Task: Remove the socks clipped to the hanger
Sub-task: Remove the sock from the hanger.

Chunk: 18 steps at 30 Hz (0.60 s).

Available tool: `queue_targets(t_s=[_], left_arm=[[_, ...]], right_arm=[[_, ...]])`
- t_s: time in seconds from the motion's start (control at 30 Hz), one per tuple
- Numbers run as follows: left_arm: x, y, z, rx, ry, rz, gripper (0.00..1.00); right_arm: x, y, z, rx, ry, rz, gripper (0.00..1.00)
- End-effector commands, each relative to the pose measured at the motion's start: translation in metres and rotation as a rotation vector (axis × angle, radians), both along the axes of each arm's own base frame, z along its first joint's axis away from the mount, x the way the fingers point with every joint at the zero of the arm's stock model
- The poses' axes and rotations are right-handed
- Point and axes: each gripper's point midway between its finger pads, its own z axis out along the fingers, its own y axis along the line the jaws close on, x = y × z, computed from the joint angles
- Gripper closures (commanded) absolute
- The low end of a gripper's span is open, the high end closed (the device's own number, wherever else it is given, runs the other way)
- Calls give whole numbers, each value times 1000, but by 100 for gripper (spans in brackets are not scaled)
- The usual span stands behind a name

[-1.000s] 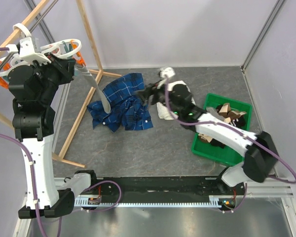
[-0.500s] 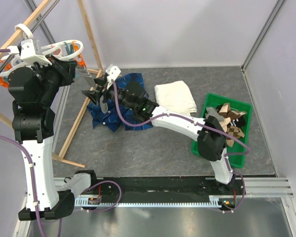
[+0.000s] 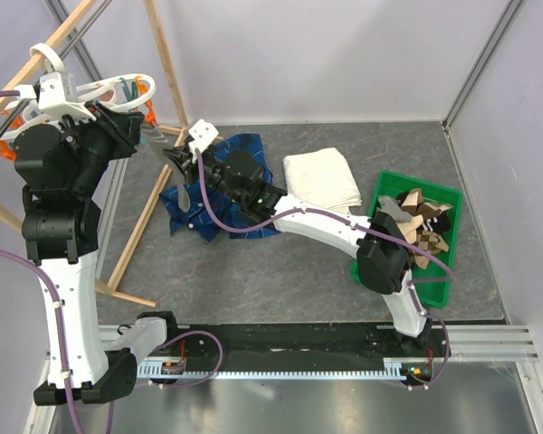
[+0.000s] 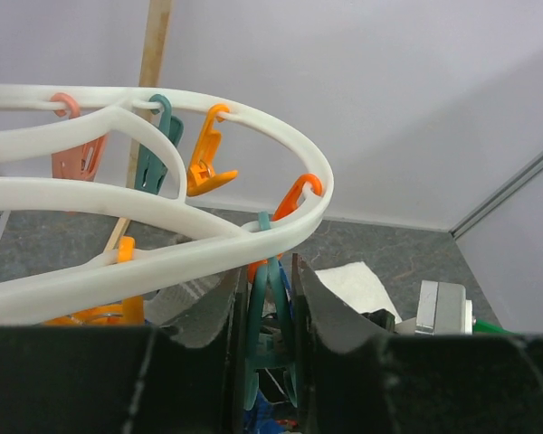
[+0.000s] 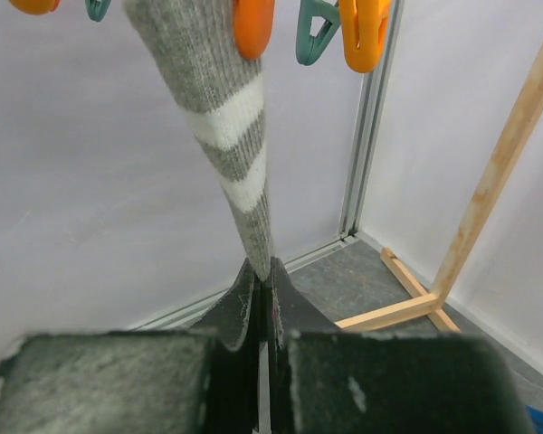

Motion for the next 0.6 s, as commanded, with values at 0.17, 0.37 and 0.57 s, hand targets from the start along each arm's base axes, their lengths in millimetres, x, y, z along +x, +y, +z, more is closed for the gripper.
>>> queue_targets(t_s=[0.17,0.37,0.57], left_arm=[[-25,-8,2,8,2,-44,51],[-47,-7,31,-9,-84,-29,39],[-69,9,47,1,-131,66,37]], right_arm=[[-45,-25,61,50,-37,42,100],[-71,-21,72,41,-5,75,100],[-79,-16,71,39,30,86,100]])
